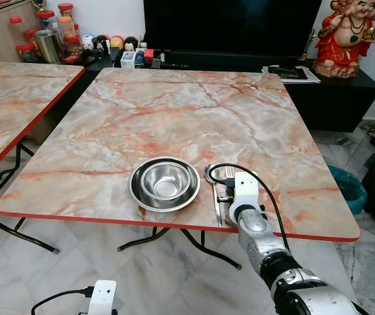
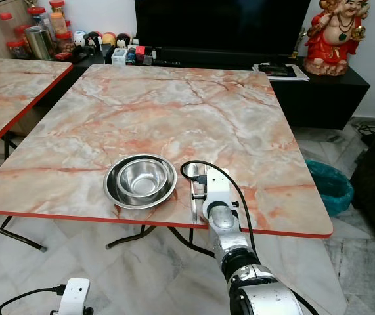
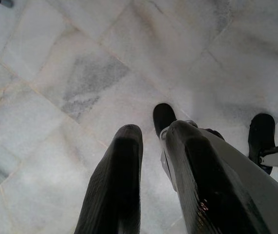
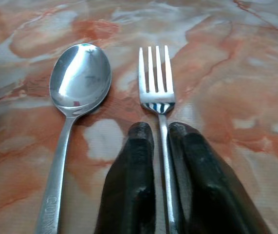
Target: Setting the table
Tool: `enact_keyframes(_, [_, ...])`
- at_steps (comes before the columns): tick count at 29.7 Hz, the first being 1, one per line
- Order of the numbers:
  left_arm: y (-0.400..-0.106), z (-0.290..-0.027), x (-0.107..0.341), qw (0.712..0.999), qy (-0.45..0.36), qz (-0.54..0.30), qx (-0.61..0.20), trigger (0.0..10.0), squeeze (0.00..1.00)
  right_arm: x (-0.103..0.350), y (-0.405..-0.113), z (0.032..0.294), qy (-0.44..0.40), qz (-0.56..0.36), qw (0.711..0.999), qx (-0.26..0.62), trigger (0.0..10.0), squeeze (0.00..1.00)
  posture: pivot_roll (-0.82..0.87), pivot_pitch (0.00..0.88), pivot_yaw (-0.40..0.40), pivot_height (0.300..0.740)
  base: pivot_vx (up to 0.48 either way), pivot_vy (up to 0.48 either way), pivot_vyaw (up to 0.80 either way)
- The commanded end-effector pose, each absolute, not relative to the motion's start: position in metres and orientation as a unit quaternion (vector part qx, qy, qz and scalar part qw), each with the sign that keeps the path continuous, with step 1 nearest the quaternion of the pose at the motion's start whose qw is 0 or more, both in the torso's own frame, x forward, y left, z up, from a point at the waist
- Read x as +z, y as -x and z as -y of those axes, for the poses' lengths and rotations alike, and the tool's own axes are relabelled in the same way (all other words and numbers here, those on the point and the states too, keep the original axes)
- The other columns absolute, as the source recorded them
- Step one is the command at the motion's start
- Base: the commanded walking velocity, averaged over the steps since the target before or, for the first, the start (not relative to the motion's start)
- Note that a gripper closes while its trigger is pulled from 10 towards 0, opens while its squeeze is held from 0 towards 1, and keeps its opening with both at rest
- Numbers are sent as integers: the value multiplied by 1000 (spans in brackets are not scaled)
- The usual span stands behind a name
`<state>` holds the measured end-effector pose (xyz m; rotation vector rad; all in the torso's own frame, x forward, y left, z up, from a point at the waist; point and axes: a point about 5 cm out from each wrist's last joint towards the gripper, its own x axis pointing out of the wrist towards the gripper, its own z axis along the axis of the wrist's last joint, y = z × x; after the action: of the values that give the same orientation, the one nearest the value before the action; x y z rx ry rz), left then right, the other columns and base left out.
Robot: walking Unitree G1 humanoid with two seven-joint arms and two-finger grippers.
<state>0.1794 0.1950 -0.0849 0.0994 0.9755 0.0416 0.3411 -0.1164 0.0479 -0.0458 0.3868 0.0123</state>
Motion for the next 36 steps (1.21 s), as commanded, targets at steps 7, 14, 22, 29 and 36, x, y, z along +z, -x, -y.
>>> enact_keyframes(7, [-177,-198,-86,877,-55,-477,23,10000,0,49,-343,115,20,-195,981,4,10000,0,20,0,-21,736,0,0,0])
enact_keyframes(14, [-177,-197,-86,877,-55,-477,23,10000,0,50,-343,115,14,-193,981,6,10000,1000,20,0,-21,736,0,0,0])
enact_keyframes(22, [-179,-197,-85,878,-54,-476,23,10000,0,60,-348,116,8,-160,987,-2,10000,0,18,0,-20,736,0,0,0])
enact_keyframes(29, [-180,-196,-85,878,-53,-475,22,10000,0,64,-350,116,-1,-144,990,-5,10000,0,13,0,-18,736,0,0,0])
enact_keyframes(36, [-180,-196,-85,878,-53,-475,21,10000,0,70,-352,120,-7,-125,992,-18,10000,0,12,0,-16,736,0,0,0])
